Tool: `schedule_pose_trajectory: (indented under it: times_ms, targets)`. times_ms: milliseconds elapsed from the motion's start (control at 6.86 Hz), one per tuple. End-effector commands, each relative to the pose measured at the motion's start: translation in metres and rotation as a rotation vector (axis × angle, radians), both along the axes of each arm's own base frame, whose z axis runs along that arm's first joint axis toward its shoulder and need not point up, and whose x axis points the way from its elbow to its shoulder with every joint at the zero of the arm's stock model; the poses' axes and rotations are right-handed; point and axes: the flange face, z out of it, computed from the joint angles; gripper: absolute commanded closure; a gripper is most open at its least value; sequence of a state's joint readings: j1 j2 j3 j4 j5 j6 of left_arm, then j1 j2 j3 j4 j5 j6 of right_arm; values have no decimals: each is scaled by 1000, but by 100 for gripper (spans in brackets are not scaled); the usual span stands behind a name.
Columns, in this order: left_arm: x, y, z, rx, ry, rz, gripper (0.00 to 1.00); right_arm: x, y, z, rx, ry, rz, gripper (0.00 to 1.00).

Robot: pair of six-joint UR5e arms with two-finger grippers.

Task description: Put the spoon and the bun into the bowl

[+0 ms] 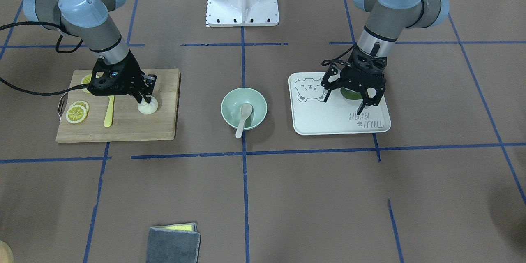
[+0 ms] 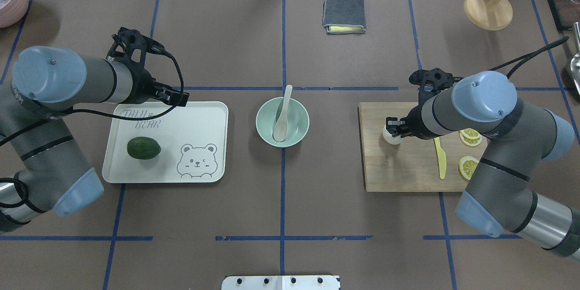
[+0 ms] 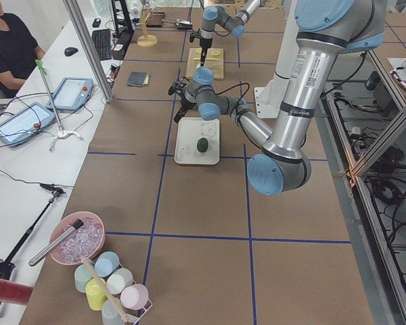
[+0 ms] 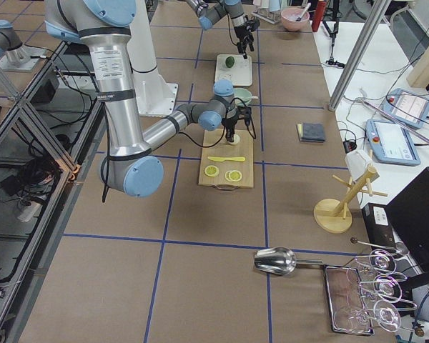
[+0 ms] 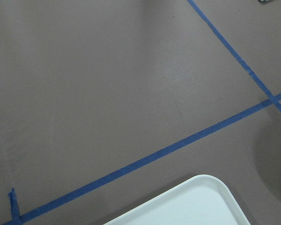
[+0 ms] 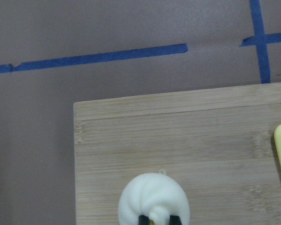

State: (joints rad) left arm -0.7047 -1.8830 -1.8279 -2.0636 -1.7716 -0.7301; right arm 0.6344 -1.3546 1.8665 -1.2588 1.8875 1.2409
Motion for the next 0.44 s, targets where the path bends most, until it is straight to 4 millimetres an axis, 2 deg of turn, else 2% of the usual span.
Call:
schedule_pose_trajectory:
  times_ms: [0, 146, 292]
  targets:
    - [-1, 0, -1, 1, 2, -1, 1, 1, 2, -12, -33, 7, 22, 100]
    - [-6, -1, -3, 4, 6, -7, 1, 1, 1, -36, -22, -31, 33, 100]
    - [-22, 1, 5, 2, -1, -16, 1, -12, -5, -75, -36, -97, 68, 100]
